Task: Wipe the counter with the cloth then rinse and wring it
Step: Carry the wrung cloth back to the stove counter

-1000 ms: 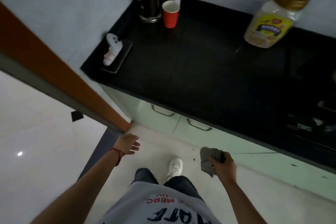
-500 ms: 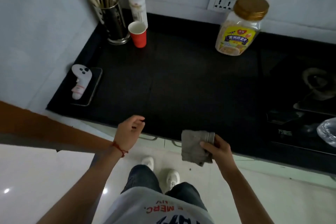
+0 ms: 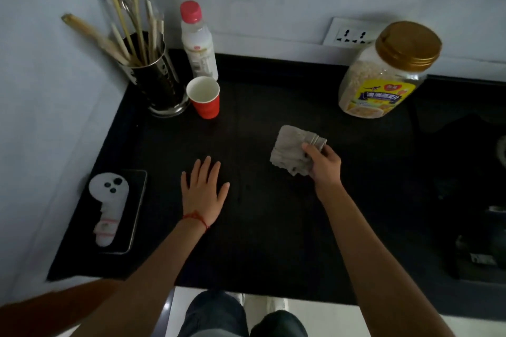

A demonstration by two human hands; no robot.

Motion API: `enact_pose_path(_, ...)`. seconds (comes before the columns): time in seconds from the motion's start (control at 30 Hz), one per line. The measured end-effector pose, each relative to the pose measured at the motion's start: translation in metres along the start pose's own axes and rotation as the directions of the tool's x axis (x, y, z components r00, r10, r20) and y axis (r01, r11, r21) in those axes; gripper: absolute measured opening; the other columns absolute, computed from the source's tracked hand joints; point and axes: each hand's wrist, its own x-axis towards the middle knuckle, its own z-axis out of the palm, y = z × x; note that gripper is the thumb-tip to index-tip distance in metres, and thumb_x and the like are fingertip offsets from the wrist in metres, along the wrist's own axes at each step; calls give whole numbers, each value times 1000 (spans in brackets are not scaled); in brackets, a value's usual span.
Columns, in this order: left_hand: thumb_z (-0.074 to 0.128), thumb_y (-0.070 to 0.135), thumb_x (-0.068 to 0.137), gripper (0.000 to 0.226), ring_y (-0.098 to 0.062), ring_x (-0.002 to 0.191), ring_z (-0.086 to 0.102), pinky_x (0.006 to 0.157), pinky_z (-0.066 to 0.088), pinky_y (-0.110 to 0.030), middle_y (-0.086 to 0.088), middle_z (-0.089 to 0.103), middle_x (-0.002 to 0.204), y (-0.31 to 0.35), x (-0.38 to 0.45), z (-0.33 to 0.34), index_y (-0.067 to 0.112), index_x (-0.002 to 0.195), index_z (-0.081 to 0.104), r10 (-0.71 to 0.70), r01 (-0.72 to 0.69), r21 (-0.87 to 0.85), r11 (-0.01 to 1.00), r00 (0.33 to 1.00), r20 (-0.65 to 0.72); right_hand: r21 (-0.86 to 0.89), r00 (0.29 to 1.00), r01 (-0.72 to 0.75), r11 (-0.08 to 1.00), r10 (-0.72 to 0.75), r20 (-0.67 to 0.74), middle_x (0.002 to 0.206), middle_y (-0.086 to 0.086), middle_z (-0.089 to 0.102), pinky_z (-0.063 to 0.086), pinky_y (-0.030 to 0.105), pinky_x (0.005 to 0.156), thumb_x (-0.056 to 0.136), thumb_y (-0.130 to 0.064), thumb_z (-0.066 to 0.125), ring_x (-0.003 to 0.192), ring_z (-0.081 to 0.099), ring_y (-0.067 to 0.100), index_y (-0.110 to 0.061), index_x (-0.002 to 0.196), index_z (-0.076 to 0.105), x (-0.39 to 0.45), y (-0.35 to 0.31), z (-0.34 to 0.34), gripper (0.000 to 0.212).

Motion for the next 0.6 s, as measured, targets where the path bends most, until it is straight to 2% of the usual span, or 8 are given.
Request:
enact_pose_path(0.1, 22, 52, 87, 64, -25, 144, 20, 114, 15, -53, -5, 25, 155, -4, 6, 3, 21, 142, 27, 38, -38, 73, 997, 999, -3, 21, 1000, 3, 1000, -3, 24, 104, -4, 66, 52, 39, 91, 78, -23, 69, 99, 63, 15, -34, 90, 61, 38, -20, 28, 18)
enact_pose_path(0.23, 37, 48, 84, 59, -30, 135, 39, 107, 29, -57, -9, 44, 145, -4, 7, 3, 17, 134, 43, 68, -65, 57, 996, 996, -57, 14, 999, 21, 1000, -21, 37, 106, 0, 67, 55, 36, 85, 79, -24, 67, 96, 65, 15, -26, 102, 62, 85, -45, 59, 24)
enact_pose_path(0.37, 40, 48, 84, 58, -31, 131, 45, 103, 33, -59, -10, 48, 142, -4, 8, 2, 16, 131, 48, 78, -73, 65, 995, 993, -90, -94, 1000, 16, 995, -15, 7, 108, 8, 67, 56, 34, 73, 80, -22, 67, 86, 65, 17, -13, 112, 62, 120, -61, 80, 33)
enact_pose_path(0.4, 39, 49, 84, 58, -31, 130, 46, 102, 34, -58, -10, 49, 141, -4, 8, 1, 16, 130, 48, 80, -74, 75, 994, 993, -82, -139, 1000, 15, 990, -15, 1, 109, 10, 67, 55, 33, 71, 80, -21, 67, 83, 65, 17, -10, 112, 61, 126, -63, 82, 34)
enact_pose_path(0.47, 42, 48, 83, 58, -31, 129, 47, 101, 35, -58, -10, 50, 140, -4, 9, -1, 16, 130, 49, 82, -75, 85, 994, 993, -81, -286, 997, 59, 956, -68, -20, 112, 13, 66, 54, 33, 77, 81, -23, 67, 90, 64, 21, -7, 114, 60, 136, -65, 83, 37)
enact_pose_path(0.53, 46, 47, 80, 58, -31, 128, 48, 101, 35, -58, -10, 51, 139, -4, 9, 0, 16, 129, 50, 90, -81, 93, 992, 991, -103, -482, 983, 153, 863, -183, -14, 117, 13, 64, 49, 29, 81, 82, -26, 65, 103, 61, 25, -6, 118, 58, 138, -65, 84, 42)
enact_pose_path(0.6, 48, 47, 79, 58, -31, 127, 49, 100, 35, -58, -11, 52, 139, -3, 9, 1, 16, 129, 51, 87, -77, 93, 993, 990, -110, -629, 959, 219, 746, -284, -4, 119, 14, 62, 44, 26, 79, 84, -28, 63, 108, 59, 25, -5, 120, 55, 138, -64, 86, 44)
